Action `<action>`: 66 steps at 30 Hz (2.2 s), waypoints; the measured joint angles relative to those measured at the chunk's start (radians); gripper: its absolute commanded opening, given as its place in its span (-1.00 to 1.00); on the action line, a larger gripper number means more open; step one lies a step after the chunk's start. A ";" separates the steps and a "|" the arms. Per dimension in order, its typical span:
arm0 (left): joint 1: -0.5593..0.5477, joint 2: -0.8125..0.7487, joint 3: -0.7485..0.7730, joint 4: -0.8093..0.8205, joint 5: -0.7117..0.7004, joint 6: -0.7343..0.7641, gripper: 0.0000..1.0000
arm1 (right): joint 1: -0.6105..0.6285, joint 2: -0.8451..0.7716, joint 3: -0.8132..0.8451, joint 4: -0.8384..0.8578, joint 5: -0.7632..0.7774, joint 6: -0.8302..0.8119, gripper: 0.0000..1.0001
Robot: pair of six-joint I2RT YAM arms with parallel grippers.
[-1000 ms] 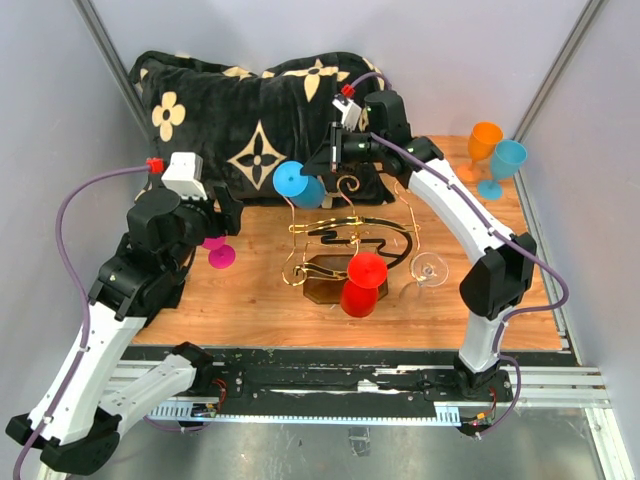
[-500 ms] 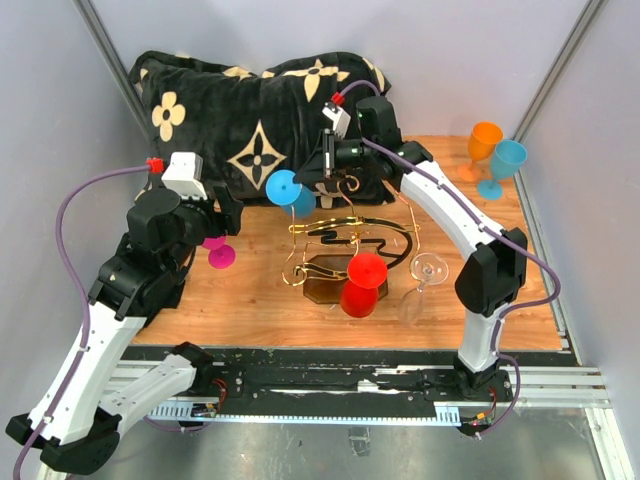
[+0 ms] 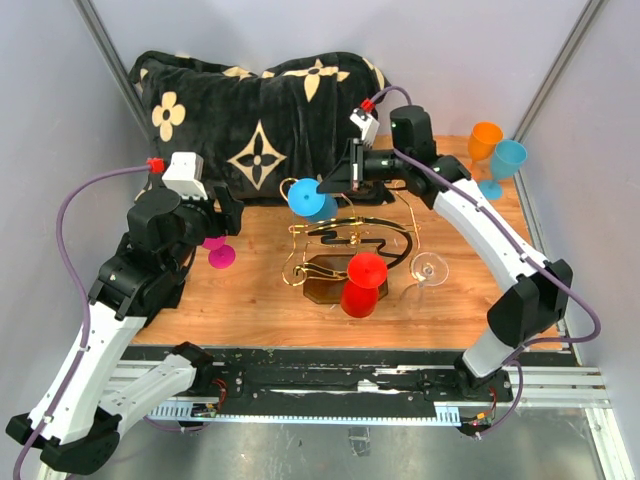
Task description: Take the wine glass off the wine glass rack
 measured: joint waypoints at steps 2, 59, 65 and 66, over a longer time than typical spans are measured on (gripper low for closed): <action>0.000 0.000 0.000 0.000 0.004 0.000 0.47 | -0.021 -0.010 0.004 -0.005 0.000 -0.005 -0.99; 0.000 0.088 0.023 0.018 0.095 0.039 0.50 | -0.454 0.054 -0.423 0.687 0.550 -1.708 -0.99; 0.000 0.110 0.023 0.042 0.131 0.043 0.50 | -0.504 0.190 -0.436 0.848 0.471 -1.802 -0.99; 0.000 0.112 0.021 0.047 0.132 0.043 0.50 | -0.509 0.211 -0.435 0.864 0.461 -1.814 -0.99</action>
